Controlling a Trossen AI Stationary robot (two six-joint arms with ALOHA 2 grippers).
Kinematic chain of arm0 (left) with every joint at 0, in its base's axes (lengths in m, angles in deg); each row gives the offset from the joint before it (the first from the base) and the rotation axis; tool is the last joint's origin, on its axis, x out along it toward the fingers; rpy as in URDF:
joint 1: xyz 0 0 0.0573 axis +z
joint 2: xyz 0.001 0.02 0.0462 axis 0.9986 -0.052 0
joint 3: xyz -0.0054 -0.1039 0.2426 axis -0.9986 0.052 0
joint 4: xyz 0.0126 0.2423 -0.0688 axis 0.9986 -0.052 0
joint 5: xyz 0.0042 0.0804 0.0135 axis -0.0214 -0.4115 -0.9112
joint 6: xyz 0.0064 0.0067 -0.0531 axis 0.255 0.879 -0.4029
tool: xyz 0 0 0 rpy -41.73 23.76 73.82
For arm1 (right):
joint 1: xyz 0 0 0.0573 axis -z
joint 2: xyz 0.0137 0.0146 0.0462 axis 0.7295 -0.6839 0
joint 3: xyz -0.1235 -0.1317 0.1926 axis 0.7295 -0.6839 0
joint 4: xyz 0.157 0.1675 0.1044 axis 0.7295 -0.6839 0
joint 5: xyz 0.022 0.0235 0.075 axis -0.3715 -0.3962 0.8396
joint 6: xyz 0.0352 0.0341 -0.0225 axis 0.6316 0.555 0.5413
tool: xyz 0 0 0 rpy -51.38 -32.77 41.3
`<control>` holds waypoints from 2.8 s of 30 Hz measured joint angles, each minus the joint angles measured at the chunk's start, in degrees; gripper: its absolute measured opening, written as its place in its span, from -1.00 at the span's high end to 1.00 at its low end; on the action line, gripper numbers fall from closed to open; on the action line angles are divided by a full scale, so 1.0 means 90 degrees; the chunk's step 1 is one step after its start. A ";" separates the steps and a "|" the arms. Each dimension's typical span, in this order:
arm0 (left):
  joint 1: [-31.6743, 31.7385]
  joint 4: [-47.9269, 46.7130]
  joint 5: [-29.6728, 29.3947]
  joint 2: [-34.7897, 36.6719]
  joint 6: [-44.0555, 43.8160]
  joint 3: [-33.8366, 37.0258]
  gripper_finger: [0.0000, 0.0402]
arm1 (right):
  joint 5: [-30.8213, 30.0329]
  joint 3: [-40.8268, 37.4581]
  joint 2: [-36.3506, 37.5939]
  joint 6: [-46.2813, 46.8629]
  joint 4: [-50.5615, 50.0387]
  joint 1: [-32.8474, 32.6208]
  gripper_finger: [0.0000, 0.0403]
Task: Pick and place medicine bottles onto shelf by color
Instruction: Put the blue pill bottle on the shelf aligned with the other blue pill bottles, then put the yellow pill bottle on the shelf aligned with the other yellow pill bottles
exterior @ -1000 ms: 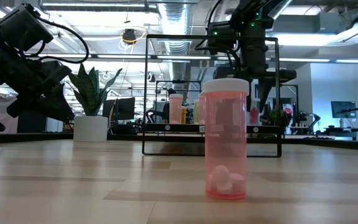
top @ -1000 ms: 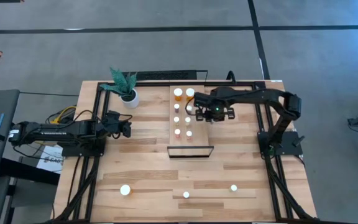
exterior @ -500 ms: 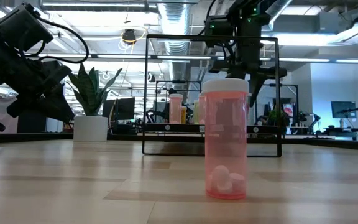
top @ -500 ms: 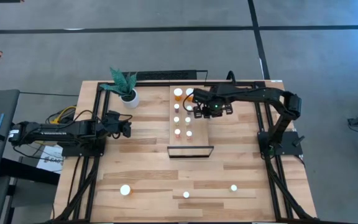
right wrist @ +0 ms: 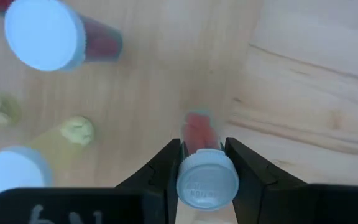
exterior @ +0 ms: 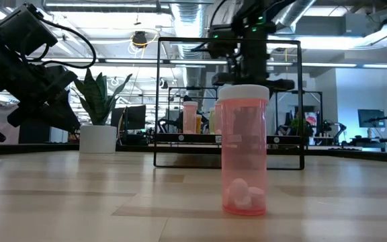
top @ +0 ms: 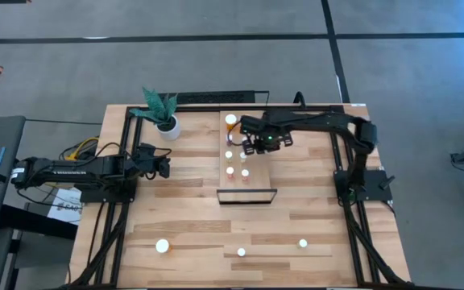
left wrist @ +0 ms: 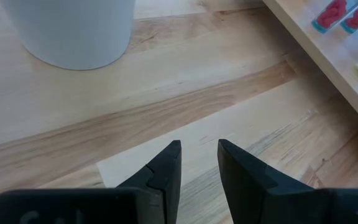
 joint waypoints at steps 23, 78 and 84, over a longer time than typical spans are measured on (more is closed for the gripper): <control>0.0000 0.0000 0.0000 0.0002 0.0000 0.0000 0.55 | 0.0192 0.1244 -0.0866 -0.1226 -0.0287 0.0342 0.39; 0.0002 -0.0002 -0.0002 0.0002 0.0000 0.0000 0.55 | -0.0006 0.0938 -0.0859 -0.1988 0.0084 0.0468 0.10; 0.0002 0.0000 -0.0002 0.0000 0.0000 0.0000 0.55 | -0.0056 0.0938 -0.0859 -0.1945 0.0023 0.0531 -0.11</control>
